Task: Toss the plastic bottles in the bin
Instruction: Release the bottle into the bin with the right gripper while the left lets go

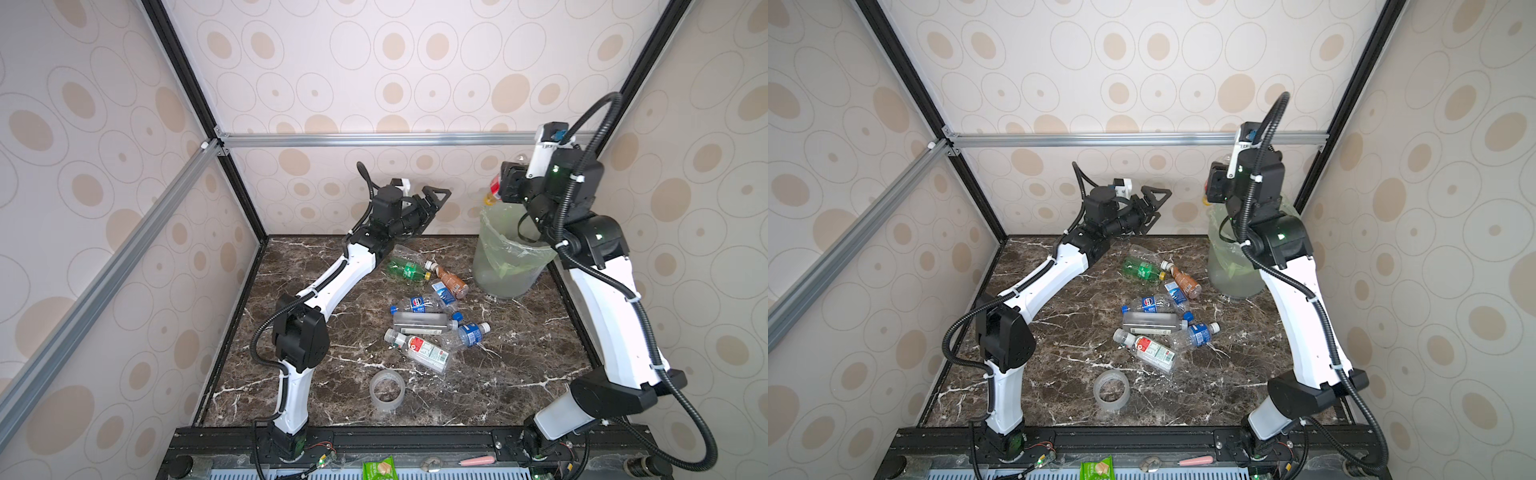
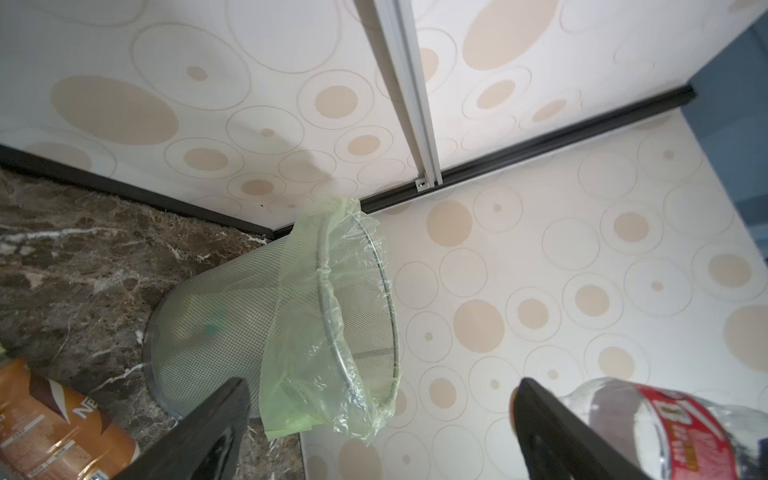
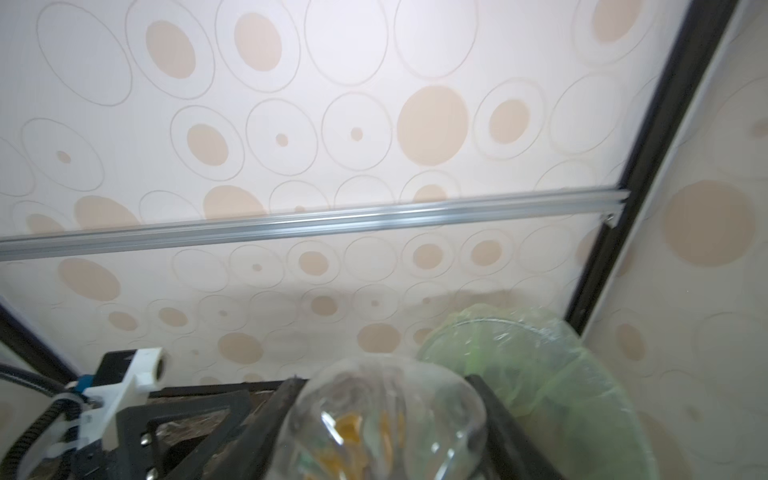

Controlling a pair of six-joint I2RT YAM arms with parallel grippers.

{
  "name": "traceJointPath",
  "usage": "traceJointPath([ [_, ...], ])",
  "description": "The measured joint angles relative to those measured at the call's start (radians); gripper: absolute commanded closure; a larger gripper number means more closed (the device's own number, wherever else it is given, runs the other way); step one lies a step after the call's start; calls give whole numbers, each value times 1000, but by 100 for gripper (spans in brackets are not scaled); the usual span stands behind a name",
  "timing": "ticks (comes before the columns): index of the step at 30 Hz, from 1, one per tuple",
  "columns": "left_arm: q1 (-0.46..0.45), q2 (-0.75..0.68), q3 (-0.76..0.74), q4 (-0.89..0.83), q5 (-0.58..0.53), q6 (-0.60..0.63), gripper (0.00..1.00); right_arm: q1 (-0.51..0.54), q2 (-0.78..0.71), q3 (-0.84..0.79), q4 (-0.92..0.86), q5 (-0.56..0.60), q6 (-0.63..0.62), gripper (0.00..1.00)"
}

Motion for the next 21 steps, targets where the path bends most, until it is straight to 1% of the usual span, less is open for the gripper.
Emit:
traceJointPath([
  [4,-40,1,95,-52,-13,155,1,0,-62,3,47,98,-137,60],
  [7,-66,-13,98,-50,-15,247,1,-10,-85,3,85,146,-210,60],
  [9,-79,-23,78,-46,-17,296,1,-35,-88,2,98,155,-229,60],
  [12,-94,-37,48,-46,-23,364,1,-127,-91,-52,111,131,-208,60],
  [13,-99,-42,37,-47,-28,386,1,-172,-90,-91,112,112,-182,55],
  [14,-101,-49,27,-47,-33,400,1,-205,-86,-124,110,94,-162,43],
  [15,-104,-56,17,-49,-39,416,1,-242,-72,-162,103,71,-129,22],
  [16,-105,-63,11,-54,-44,430,1,-273,-48,-188,88,50,-100,3],
  [17,-105,-68,8,-58,-48,439,1,-293,-21,-204,74,34,-77,0],
  [19,-105,-82,0,-66,-59,460,1,-319,50,-237,27,-4,-31,0],
  [21,-105,-98,-13,-69,-68,473,1,-322,78,-287,5,-35,-5,0],
])
